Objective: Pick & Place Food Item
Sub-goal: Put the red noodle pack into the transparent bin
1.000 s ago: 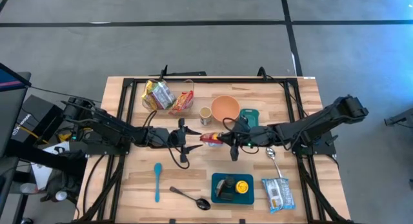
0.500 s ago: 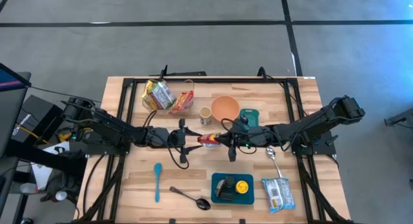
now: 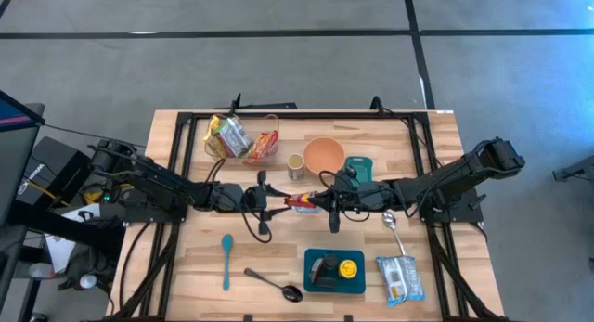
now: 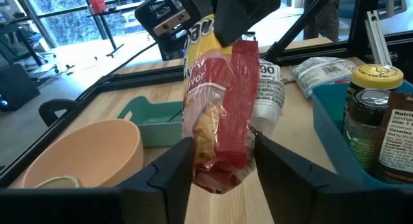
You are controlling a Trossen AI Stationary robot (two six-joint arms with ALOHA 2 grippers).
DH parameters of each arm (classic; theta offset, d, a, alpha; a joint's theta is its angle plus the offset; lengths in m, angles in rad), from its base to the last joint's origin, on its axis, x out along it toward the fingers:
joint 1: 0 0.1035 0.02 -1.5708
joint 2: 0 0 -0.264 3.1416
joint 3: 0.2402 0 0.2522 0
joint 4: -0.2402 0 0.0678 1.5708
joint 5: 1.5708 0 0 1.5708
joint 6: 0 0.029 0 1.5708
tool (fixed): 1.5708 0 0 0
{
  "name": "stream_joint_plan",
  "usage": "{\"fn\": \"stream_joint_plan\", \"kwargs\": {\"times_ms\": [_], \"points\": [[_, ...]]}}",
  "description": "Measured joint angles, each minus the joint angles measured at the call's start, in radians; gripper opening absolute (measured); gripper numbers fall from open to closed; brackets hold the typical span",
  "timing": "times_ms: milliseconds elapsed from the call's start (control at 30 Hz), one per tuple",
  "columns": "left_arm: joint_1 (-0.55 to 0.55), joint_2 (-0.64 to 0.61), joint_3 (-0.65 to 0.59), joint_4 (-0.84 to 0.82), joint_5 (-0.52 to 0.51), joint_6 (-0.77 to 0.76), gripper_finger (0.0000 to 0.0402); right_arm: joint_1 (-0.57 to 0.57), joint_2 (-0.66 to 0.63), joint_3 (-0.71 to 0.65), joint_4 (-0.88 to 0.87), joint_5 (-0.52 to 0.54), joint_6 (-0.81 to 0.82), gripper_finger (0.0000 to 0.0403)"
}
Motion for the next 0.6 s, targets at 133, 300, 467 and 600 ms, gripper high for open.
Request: {"fn": "stream_joint_plan", "kwargs": {"times_ms": [133,300,467,600], "points": [[0.0,0.0,0.0,0.0,0.0,0.0,0.0136,0.0,0.0,0.0,-0.002,0.0,-0.002,0.0],[0.0,0.0,0.0,0.0,0.0,0.0,0.0107,0.0,0.0,0.0,-0.003,0.0,-0.002,0.0],[0.0,0.0,0.0,0.0,0.0,0.0,0.008,0.0,0.0,0.0,-0.003,0.0,-0.002,0.0],[0.0,0.0,0.0,0.0,0.001,0.0,0.0057,0.0,0.0,0.0,-0.005,0.0,-0.002,0.0]]}}
